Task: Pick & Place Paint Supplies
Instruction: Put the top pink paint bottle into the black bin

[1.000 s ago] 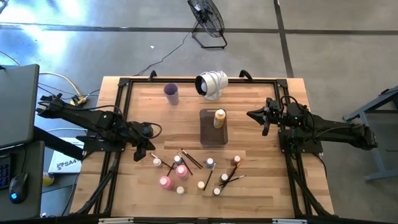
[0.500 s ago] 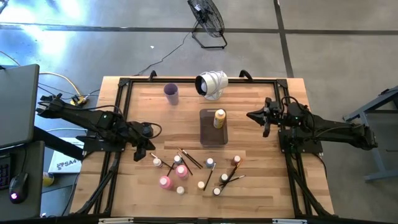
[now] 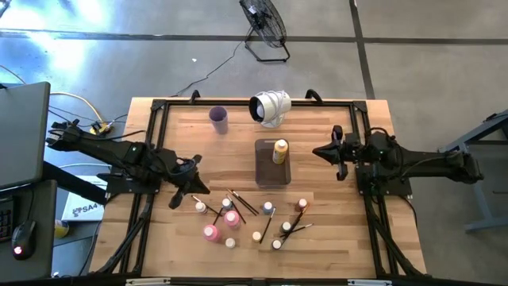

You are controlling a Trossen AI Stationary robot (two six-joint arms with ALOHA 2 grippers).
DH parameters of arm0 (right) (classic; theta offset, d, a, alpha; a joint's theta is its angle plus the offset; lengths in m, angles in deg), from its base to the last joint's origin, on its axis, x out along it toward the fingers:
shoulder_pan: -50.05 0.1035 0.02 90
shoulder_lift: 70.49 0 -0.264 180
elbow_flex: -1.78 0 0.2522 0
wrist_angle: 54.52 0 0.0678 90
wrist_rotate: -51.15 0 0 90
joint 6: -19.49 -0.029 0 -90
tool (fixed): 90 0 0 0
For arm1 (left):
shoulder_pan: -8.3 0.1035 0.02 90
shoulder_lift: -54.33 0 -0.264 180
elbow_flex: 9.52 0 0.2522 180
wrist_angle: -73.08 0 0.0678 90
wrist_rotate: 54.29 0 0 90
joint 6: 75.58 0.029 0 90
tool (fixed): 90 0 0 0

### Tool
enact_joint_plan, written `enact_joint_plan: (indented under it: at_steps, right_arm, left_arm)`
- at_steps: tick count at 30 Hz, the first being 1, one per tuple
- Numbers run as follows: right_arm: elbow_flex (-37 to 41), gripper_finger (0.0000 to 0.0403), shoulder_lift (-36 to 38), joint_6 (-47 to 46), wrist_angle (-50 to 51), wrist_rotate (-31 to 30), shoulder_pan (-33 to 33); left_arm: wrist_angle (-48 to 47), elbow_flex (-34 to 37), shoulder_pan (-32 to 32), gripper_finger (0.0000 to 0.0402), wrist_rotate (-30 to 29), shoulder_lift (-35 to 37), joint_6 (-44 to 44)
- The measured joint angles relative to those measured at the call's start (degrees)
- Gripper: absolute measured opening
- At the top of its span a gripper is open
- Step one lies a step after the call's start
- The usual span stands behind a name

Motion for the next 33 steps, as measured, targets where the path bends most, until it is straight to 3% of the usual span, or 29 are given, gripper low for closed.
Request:
enact_joint_plan:
  at_steps: [12, 17, 20, 33]
  right_arm:
    - [0.0, 0.0002, -4.1, -0.2, -0.3, 1.6, 0.3]
    - [0.0, 0.0002, -5.7, -0.2, -0.8, 1.4, 0.3]
    - [0.0, 0.0002, -6.4, -0.2, -1.3, 1.0, 0.3]
    - [0.0, 0.0002, -7.4, -0.5, -4.2, 2.5, 0.3]
  left_arm:
    - [1.1, 0.0, 0.0, 0.0006, 0.4, 0.0, 0.9]
    - [2.2, 0.0, 0.0, 0.0006, 6.0, -1.9, 10.8]
    - [2.1, 0.0, 0.0, 0.0006, 6.1, -3.8, 13.7]
    - [2.4, 0.0, 0.0, 0.0006, 4.5, -9.7, 11.6]
